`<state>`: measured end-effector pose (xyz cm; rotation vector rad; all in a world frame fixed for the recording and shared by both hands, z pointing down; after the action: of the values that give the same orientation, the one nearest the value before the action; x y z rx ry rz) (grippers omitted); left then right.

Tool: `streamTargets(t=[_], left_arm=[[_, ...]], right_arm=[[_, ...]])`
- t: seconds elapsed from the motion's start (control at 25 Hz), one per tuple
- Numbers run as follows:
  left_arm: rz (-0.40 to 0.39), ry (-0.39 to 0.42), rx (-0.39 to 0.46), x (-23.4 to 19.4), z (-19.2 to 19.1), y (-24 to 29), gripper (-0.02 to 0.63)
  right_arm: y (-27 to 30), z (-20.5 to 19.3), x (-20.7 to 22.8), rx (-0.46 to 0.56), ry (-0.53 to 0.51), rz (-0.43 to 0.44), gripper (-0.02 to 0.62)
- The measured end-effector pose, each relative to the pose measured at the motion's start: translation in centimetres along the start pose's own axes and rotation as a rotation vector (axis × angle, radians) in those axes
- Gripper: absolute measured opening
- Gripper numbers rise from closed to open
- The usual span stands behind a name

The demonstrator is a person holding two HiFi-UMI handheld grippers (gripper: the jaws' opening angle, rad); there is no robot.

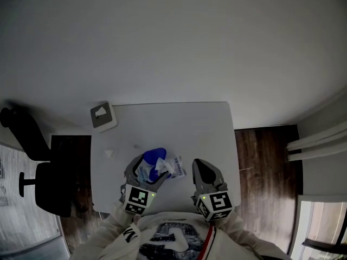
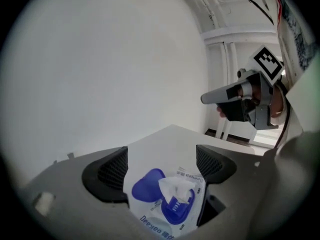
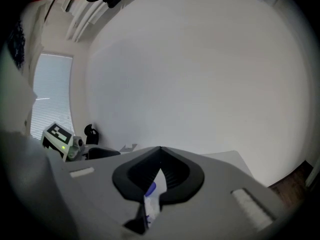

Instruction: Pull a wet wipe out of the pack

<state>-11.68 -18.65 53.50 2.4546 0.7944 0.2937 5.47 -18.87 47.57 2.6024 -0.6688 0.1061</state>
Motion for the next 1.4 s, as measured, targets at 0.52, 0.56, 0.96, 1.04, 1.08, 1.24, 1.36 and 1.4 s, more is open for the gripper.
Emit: streamTargets(t=[0.52, 0.56, 0.96, 1.04, 1.08, 1.24, 1.36, 1.4], left_arm=[[-0.178, 0.05, -0.282, 1.4, -7.0, 6.7, 0.474], [-0.191, 0.04, -0.295, 1.5, -7.4, 7.2, 0.472], [-0.274, 0.05, -0.46, 1.7, -9.5, 9.7, 0.469], [-0.292, 0.053, -0.492, 1.9, -9.7, 10.1, 0.468], [-0.303, 0.054, -0.507, 2.0, -9.8, 10.2, 0.466], [-0.319, 0.069, -0.542, 2.3, -10.1, 10.5, 0.463], [-0.318, 0.075, -0.554, 2.4, -10.3, 10.4, 0.456], [-0.318, 0.074, -0.556, 2.5, -10.3, 10.4, 0.456]], right_arm=[[-0.9, -1.2, 1.3, -0.03, 0.004, -0.034, 0.005], [-0.9, -1.3, 1.4, -0.033, 0.006, -0.036, 0.005], [-0.6, -2.0, 2.3, -0.041, 0.03, -0.043, 0.005], [-0.4, -2.0, 2.6, -0.045, 0.036, -0.044, 0.005], [-0.3, -2.1, 2.6, -0.048, 0.039, -0.044, 0.005], [-0.2, -2.5, 2.9, -0.057, 0.047, -0.043, 0.005], [-0.2, -2.8, 3.2, -0.064, 0.05, -0.046, 0.005], [-0.2, -2.8, 3.2, -0.066, 0.049, -0.047, 0.005]])
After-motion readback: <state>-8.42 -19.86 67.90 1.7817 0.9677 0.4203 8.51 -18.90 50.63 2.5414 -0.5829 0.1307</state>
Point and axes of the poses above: the fingertips, and each gripper's own axes: y forward along the fingers, x to its right, z out of its top, the point moved 4 cm from there along -y, backward along the fingers, and after that the axes turned 4 degrees about -x, right-handed, at the moved point
